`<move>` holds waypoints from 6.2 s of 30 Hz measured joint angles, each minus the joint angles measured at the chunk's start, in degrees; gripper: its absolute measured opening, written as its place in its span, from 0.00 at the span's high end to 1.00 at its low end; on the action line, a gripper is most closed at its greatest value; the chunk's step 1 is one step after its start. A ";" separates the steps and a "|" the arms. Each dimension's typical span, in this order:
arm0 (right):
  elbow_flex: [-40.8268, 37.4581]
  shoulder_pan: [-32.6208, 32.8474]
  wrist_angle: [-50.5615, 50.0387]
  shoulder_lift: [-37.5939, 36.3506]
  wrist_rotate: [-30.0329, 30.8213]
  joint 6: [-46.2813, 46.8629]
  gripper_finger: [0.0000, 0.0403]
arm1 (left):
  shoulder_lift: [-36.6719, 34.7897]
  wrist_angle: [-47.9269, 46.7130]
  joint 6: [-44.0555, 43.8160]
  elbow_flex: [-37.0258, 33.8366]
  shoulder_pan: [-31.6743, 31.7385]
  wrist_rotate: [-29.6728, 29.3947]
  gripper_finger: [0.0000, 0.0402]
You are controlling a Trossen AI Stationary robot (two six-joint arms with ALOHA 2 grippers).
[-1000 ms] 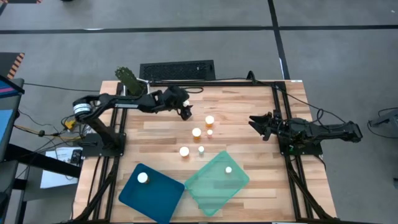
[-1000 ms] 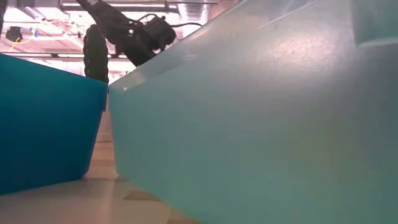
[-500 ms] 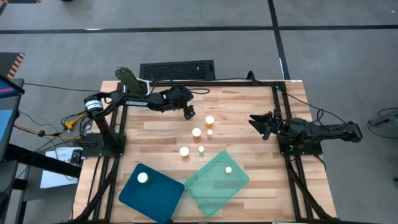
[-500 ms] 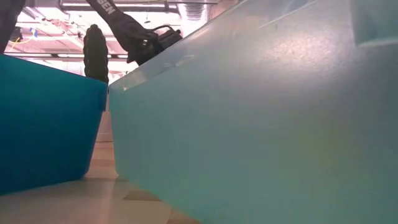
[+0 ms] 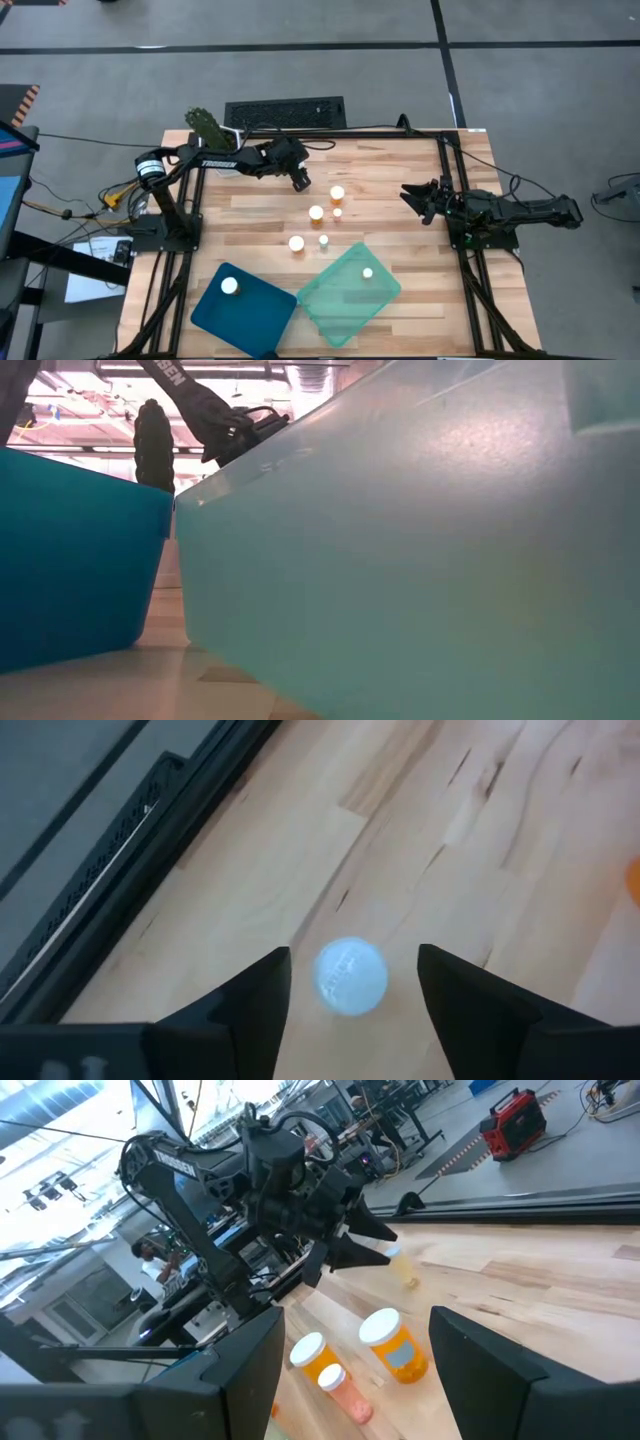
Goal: Pick and place medicine bottles into bin by pill shape (circle, oval)
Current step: Put the small yellow pill bottle into the green bin
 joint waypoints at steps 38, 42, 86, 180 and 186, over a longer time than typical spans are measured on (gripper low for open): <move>0.00 0.00 0.04 0.00 -0.02 0.03 0.35 | -0.39 -1.16 -0.13 0.35 0.43 2.97 0.80; 0.00 0.01 0.04 0.00 -0.02 0.03 0.35 | -1.10 -0.73 -0.13 0.45 0.13 3.13 0.85; 0.00 0.02 0.00 0.01 -0.24 0.00 0.35 | 0.92 0.83 1.46 0.31 -0.88 5.74 0.25; 0.02 0.00 -0.37 -0.02 -0.24 -0.05 0.35 | 7.43 -5.88 26.42 4.79 -1.78 10.36 0.26; 0.02 0.00 -0.37 -0.02 -0.24 -0.17 0.35 | 7.43 -5.44 27.29 4.79 -0.69 11.15 0.27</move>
